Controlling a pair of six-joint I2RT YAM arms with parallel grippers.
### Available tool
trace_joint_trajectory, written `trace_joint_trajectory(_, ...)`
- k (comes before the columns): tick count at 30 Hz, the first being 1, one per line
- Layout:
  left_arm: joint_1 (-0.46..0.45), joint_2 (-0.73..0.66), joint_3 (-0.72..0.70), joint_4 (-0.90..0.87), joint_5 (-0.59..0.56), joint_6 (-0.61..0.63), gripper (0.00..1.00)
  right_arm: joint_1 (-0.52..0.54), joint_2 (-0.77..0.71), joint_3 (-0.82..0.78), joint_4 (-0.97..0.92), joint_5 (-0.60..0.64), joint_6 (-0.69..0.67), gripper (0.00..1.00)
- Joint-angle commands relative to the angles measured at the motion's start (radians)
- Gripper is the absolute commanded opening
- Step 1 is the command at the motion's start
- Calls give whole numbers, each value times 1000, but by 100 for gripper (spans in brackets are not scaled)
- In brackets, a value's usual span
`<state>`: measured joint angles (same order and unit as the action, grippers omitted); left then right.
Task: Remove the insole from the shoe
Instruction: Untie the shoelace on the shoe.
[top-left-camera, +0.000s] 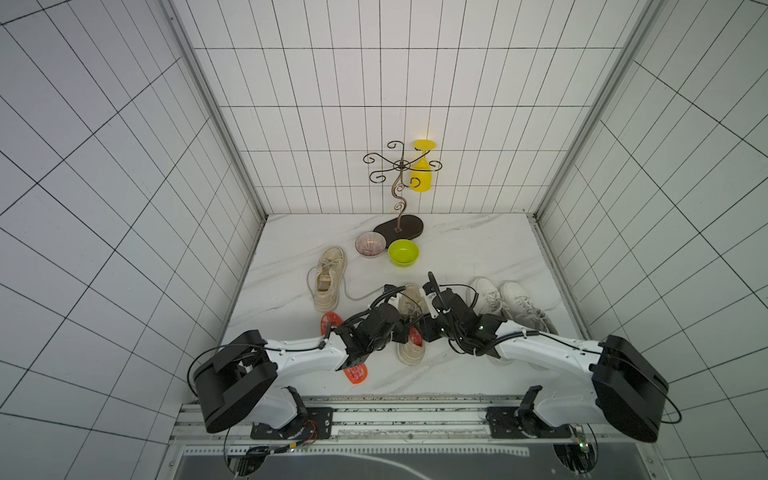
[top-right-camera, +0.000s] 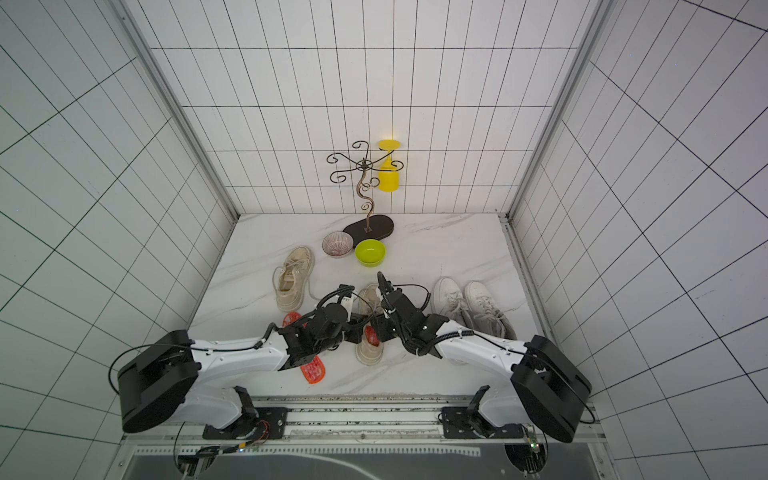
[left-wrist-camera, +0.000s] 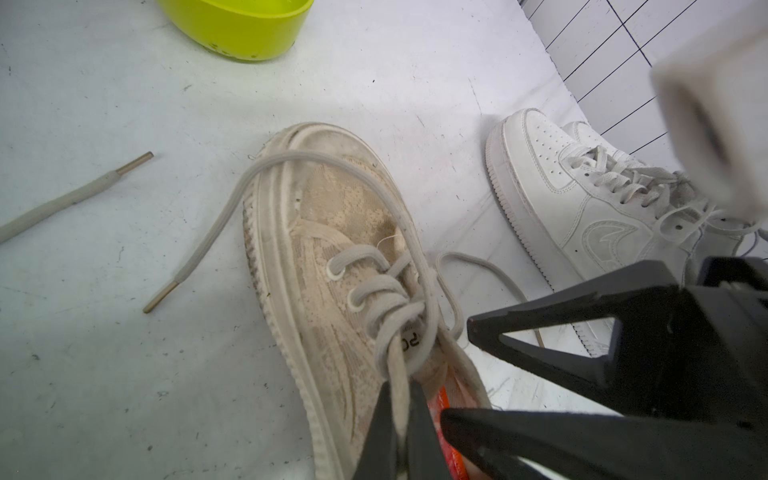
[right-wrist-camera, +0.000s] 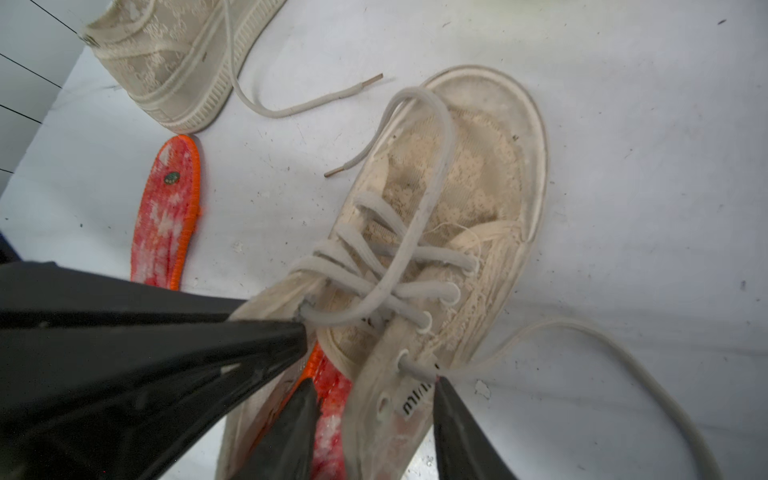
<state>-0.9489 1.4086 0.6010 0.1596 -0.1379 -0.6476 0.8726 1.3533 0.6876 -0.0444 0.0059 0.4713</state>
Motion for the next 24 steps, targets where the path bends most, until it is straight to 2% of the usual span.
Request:
trace_joint_trajectory(1, 1, 5, 38, 57, -1, -10, 0, 11, 21, -8, -26, 62, 9, 33)
trace_joint_trajectory(7, 12, -10, 33, -6, -43, -2, 0, 11, 4, -2, -80, 165, 0, 7)
trace_joint_trajectory(9, 33, -27, 4, -16, -43, -14, 0, 7, -11, -5, -127, 234, -11, 0)
trace_joint_trajectory(11, 50, -52, -38, -6, -44, -24, 0, -24, -33, -27, -164, 275, -3, 0)
trace_joint_trajectory(16, 73, -82, -89, -26, -57, -20, 0, -159, -88, -98, -192, 259, 59, 0)
trace_joint_trajectory(19, 75, -67, -90, -27, -59, -25, 0, -161, -83, -86, -195, 264, 65, 0)
trace_joint_trajectory(24, 72, -28, -70, 13, -11, -35, 0, -139, -44, -65, -146, 183, 27, 0)
